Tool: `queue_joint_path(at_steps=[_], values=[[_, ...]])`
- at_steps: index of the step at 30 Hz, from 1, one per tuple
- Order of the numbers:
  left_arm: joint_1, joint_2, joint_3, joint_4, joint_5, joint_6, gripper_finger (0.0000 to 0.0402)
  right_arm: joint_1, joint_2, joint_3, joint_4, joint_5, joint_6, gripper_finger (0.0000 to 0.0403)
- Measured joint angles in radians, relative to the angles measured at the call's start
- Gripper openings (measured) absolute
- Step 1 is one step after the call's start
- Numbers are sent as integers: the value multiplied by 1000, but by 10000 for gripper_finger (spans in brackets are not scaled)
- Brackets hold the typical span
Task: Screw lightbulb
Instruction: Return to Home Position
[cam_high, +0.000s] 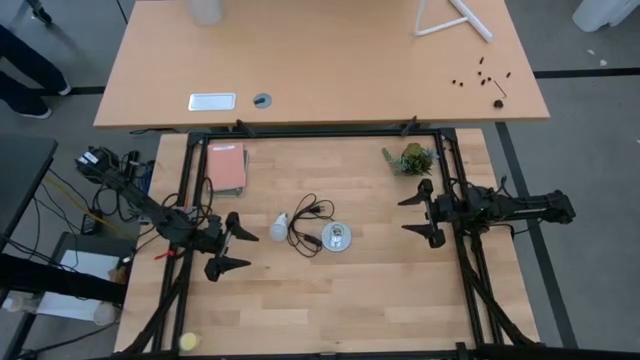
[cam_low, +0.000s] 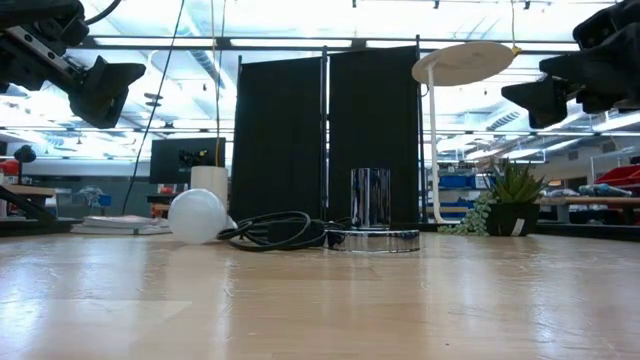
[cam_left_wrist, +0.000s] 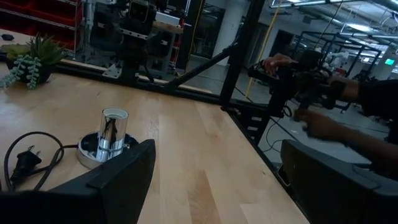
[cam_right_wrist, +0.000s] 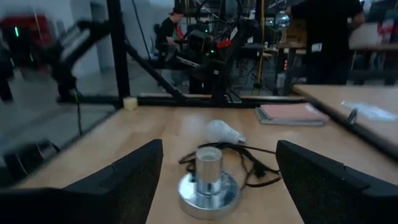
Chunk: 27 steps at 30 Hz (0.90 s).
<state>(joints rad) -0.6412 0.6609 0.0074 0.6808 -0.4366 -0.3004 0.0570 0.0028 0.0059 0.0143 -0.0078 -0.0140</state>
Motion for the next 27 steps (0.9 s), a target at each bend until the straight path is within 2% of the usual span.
queue_joint_path(at_steps=[4, 7, 27], values=[[0, 0, 0, 1, 0, 0, 351, 0, 0, 0, 15, 0, 148, 323], [0, 0, 0, 2, 0, 0, 351, 0, 0, 0, 15, 0, 197, 321], [0, 0, 0, 1, 0, 0, 351, 0, 3, 0, 15, 0, 196, 322]])
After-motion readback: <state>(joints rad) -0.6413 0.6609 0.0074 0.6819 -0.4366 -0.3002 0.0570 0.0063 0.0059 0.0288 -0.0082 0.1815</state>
